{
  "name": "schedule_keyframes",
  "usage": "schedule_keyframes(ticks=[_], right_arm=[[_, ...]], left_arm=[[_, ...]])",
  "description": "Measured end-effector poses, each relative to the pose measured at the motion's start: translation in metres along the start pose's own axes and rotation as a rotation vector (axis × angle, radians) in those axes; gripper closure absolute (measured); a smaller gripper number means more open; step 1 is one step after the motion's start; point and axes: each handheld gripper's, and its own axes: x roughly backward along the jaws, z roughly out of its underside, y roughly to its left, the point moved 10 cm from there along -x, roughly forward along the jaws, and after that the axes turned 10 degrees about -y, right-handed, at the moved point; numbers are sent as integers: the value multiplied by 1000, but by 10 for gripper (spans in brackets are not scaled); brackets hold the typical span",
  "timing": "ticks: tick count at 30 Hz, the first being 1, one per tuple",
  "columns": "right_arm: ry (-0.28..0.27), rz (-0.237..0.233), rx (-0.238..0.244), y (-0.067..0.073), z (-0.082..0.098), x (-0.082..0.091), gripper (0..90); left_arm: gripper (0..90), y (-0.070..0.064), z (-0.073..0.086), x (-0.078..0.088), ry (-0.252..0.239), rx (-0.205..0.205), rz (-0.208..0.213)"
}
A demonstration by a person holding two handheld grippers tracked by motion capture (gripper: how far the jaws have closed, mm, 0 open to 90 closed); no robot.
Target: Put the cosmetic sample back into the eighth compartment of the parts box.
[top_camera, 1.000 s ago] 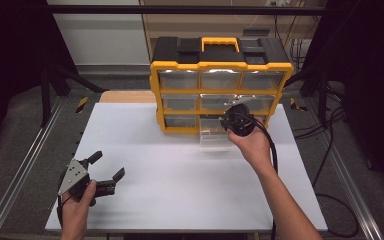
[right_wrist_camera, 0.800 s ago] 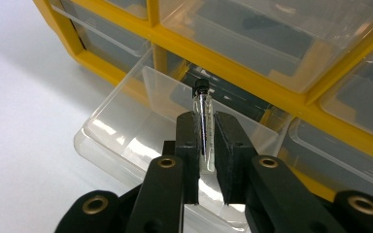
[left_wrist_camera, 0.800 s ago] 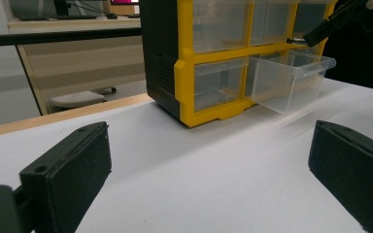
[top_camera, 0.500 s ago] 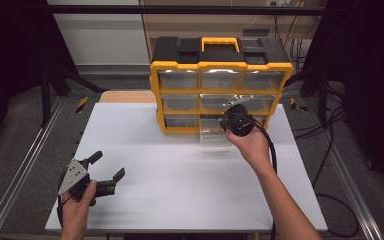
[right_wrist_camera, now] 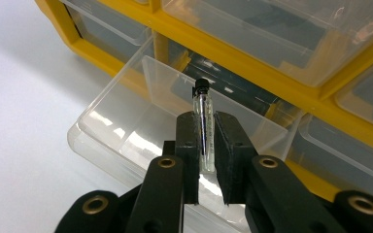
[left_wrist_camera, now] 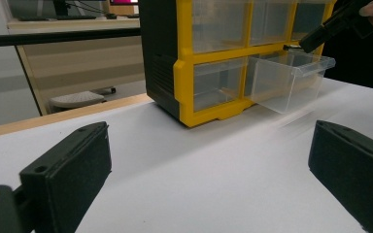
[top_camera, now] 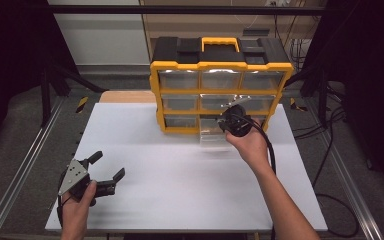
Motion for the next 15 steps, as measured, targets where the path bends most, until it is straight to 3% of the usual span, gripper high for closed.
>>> schedule_keyframes(ticks=[15], right_arm=[[24,2,13,1,3,-6,811]], left_arm=[[17,-1,0,0,2,-2,2]])
